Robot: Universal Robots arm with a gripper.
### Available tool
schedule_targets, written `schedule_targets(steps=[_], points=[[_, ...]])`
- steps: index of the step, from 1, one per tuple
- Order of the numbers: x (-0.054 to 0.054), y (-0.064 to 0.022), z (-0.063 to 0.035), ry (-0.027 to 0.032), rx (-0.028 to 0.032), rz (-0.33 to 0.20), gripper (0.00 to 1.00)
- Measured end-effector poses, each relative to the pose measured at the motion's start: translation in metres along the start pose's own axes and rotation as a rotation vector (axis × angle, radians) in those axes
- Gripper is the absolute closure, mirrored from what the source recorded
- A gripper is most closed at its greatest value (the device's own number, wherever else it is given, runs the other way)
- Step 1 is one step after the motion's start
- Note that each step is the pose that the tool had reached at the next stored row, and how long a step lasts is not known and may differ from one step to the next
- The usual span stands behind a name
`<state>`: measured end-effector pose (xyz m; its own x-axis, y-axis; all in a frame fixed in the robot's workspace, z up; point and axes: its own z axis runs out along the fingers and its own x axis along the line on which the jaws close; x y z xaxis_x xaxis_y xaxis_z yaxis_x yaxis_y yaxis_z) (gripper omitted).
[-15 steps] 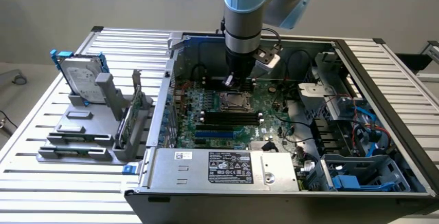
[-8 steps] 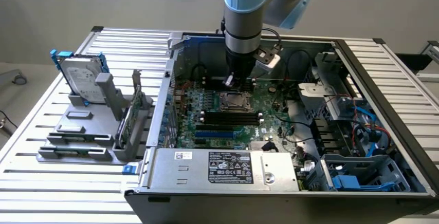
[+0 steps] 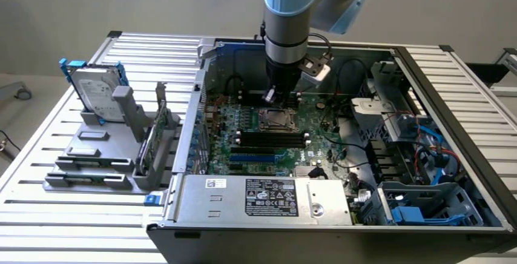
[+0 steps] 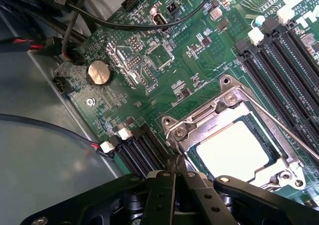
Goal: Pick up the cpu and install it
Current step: 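Install the first cpu locking lever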
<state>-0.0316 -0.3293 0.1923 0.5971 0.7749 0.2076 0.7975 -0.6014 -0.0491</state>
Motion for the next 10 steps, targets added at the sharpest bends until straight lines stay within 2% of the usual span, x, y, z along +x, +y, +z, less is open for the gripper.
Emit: schedule_targets(steps=[3,10], points=[[-0.0005,0.0003,-0.0007,-0.002,0.0008,0.001,0.89],[0.0001,0.0003,-0.0031,-0.0008,0.0016,0.001,0.89]])
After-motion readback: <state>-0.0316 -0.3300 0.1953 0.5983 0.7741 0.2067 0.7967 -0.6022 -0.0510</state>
